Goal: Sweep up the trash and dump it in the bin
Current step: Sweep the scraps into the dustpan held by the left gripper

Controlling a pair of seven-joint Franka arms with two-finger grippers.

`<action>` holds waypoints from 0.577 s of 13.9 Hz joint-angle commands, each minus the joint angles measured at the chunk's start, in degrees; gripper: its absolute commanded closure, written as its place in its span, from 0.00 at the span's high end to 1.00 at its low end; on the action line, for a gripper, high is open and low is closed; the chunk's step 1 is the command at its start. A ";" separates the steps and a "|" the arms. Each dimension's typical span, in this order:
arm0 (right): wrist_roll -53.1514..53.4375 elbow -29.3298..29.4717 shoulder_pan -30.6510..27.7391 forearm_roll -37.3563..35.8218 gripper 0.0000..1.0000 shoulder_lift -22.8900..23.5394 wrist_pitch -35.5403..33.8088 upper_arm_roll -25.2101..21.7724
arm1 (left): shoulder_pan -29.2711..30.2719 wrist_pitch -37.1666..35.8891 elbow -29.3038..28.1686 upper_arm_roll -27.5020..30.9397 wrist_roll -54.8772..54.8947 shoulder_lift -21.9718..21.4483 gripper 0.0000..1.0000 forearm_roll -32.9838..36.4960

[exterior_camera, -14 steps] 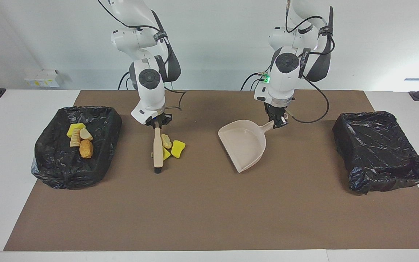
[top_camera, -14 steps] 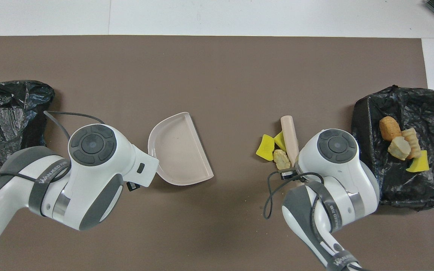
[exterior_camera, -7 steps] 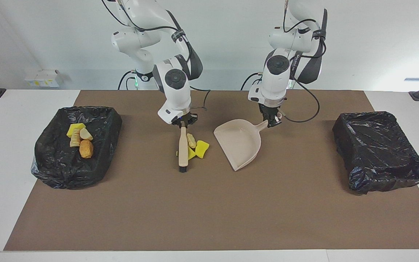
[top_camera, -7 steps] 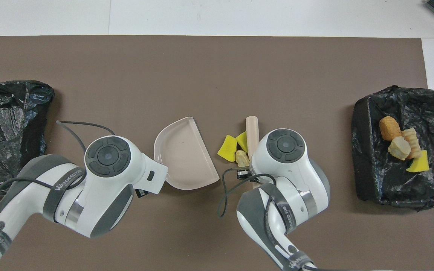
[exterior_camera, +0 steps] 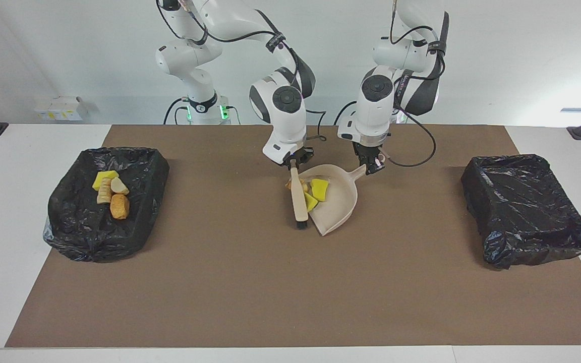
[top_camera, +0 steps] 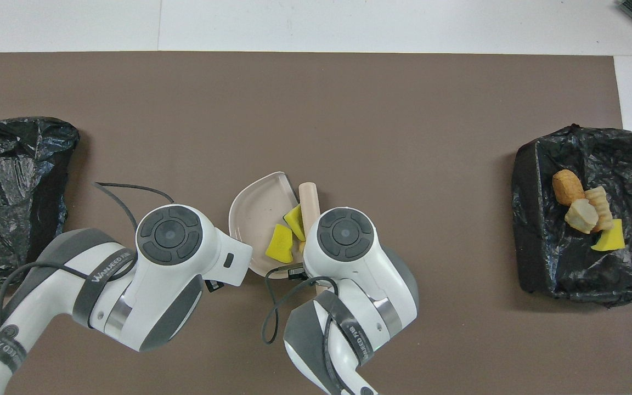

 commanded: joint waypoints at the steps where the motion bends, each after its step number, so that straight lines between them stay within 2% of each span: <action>1: -1.35 3.94 -0.30 6.93 0.00 0.68 -0.40 0.69 | -1.20 1.77 -1.80 0.74 -1.59 -1.36 0.00 0.13; 3: -1.98 5.80 -1.52 6.95 0.00 -0.37 -5.04 0.08 | -1.20 1.86 -1.62 0.74 -4.14 -1.27 0.00 0.13; 8: -1.80 5.63 -7.23 6.60 0.00 -6.61 -13.14 -0.28 | -0.76 2.21 -1.53 0.74 -13.80 -1.09 0.00 -3.47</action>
